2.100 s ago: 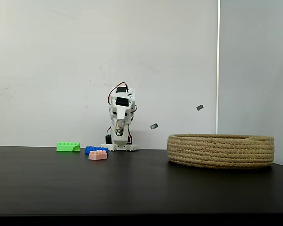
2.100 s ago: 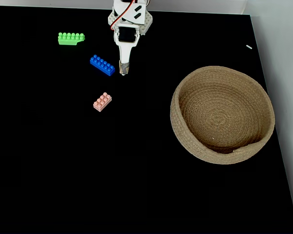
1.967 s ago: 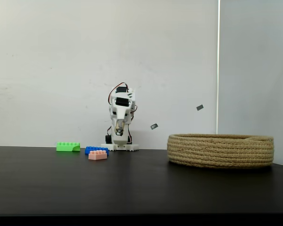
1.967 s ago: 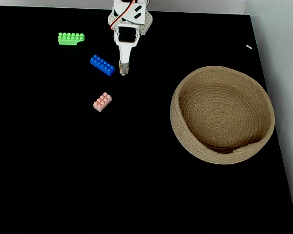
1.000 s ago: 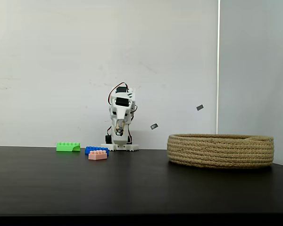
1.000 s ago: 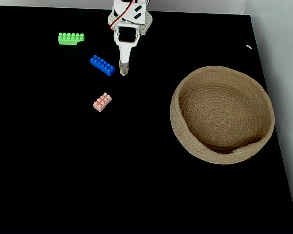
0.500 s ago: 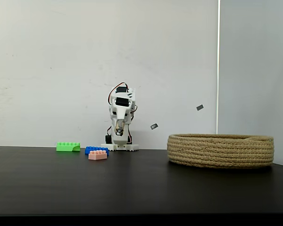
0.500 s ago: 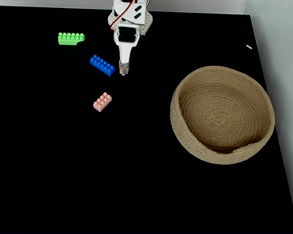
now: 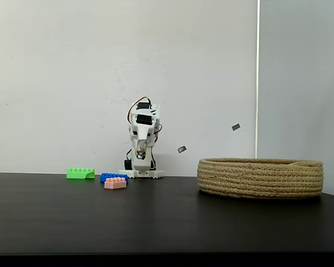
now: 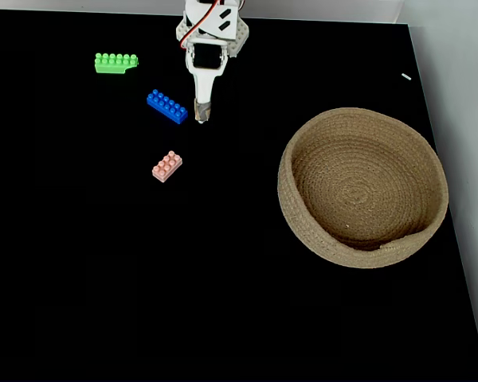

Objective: Place the lego blocks in the tray

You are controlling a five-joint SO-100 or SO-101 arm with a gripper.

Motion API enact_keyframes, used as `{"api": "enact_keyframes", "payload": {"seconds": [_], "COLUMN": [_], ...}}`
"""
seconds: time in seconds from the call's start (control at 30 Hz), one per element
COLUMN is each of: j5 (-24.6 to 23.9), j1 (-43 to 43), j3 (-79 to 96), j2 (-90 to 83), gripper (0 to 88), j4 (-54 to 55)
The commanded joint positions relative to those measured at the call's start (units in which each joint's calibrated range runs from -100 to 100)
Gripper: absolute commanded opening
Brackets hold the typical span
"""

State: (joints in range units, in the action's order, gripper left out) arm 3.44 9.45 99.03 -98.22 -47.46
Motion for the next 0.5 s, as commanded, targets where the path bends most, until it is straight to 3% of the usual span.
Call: {"api": "enact_keyframes", "payload": {"seconds": [0.0, 0.2, 0.47], "j5": [-0.8, -0.7, 4.4], "j1": [0.6, 7.3, 21.1], "j3": [-2.7, -20.6, -41.0], "j2": [0.5, 12.0, 30.7], "gripper": [3.5, 10.7, 17.7], "j4": [-0.5, -8.1, -17.3]}}
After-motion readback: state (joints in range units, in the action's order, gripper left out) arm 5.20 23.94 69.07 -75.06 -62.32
